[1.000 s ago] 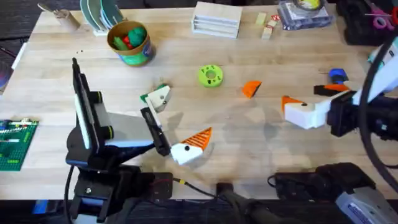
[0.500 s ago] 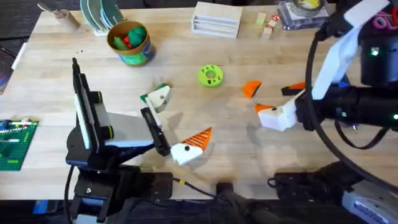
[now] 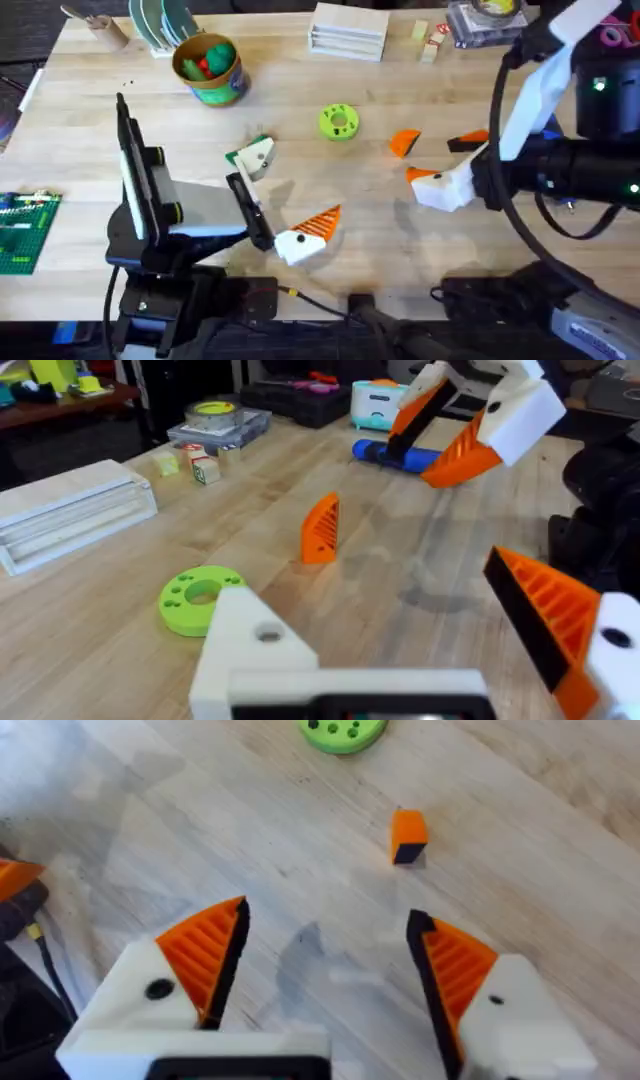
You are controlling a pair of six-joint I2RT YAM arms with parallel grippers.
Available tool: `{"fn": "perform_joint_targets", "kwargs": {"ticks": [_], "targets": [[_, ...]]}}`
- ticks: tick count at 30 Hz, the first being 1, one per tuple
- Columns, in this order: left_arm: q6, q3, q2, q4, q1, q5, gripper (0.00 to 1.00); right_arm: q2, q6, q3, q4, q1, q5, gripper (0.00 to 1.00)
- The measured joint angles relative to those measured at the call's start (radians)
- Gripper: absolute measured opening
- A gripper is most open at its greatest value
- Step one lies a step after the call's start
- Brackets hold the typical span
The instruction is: Pick up the gripper from the table and insert it into the empty holder that is missing its gripper. Then pick up a screw, insert it into the mounting hole, and use the screwdriver to tighten it. Finally, clean up the table by picking up the vegetable and placing it into the bucket.
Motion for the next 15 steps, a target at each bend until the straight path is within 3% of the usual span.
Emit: {"fn": "perform_joint_targets", "kwargs": {"ticks": [7,15], "targets": [[0.0,0.0,0.0,0.0,0.0,0.0,0.992,0.033,-0.001,0.0,0.024,0.0,0.078,0.991],[0.0,0.0,0.0,-0.021,0.0,0.001,0.993,0.254,-0.02,0.014,0.138,0.0,0.162,0.992]]}}
